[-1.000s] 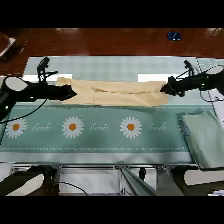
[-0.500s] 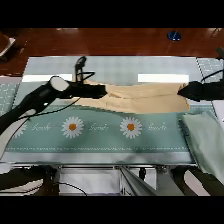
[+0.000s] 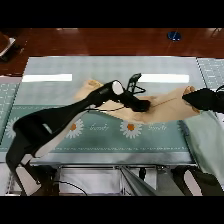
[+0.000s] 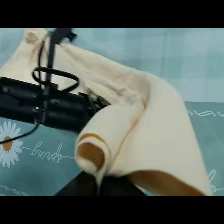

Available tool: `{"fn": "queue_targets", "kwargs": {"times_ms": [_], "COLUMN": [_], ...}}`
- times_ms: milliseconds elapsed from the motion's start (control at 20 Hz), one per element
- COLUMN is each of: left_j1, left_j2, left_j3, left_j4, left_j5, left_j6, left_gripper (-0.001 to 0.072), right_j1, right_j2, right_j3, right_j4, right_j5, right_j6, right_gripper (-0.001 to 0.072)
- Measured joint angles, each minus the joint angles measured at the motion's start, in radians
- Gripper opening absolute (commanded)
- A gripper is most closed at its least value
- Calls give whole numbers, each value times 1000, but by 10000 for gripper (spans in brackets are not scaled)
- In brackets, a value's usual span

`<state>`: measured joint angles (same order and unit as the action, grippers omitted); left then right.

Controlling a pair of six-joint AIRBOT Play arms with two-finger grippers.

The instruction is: Fold the shirts.

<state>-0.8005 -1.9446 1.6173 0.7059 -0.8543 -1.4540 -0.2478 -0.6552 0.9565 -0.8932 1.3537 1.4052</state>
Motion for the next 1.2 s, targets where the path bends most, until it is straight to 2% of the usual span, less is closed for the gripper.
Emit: {"fn": "queue_targets", "kwargs": {"times_ms": [200,350,500,650,850,1050,1200], "left_j1": [-36,36,168,325,503,561,572], "left_j2": [-50,-22,87,303,738,1155,1377], "left_j3": [79,95,51,-108,-468,-828,-1031], "left_j4": [-1,31,151,282,368,387,387], "left_j5": [-63,-136,-221,-240,-150,-47,-1], "left_j6": [-21,-28,-47,-74,-101,-177,-227], "left_gripper": [26,26,26,27,27,27,27], "right_j1": [0,0,5,74,272,475,595], "right_j2": [7,8,-2,-52,-219,-500,-725], "right_j3": [-1,-1,-1,8,78,241,383], "right_j4": [16,29,84,141,171,180,183], "right_j5": [-16,-16,-28,-69,-213,-327,-364], "right_j6": [3,7,5,-13,-22,-28,-29], "right_gripper": [19,19,19,19,20,20,20]}}
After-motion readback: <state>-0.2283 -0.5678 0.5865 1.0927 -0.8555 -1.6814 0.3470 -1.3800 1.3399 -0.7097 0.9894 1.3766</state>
